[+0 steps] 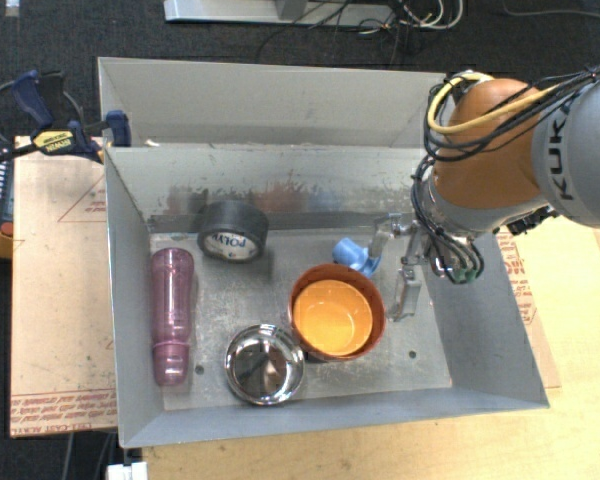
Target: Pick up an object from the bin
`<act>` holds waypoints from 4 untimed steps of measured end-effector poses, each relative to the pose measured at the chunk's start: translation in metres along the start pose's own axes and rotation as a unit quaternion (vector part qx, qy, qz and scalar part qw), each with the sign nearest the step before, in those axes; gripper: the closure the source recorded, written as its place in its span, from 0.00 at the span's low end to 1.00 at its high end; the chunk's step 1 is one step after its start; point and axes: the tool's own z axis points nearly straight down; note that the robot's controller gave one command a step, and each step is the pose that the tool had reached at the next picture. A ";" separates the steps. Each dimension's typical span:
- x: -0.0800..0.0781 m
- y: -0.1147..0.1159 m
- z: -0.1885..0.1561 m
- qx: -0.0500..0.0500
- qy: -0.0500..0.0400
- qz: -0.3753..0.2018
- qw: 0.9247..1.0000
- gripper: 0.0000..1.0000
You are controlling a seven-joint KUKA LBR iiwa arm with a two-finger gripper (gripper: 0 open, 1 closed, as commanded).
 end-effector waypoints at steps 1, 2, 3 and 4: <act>0.000 0.000 0.000 0.000 0.000 0.000 1.000 0.00; -0.018 0.011 0.089 -0.001 -0.008 -0.056 0.998 0.00; -0.023 0.018 0.106 -0.001 -0.006 -0.073 0.997 1.00; -0.024 0.019 0.094 -0.001 -0.005 -0.077 0.997 1.00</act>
Offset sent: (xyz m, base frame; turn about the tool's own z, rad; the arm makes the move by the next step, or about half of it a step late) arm 0.0154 0.0112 -0.1064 -0.1307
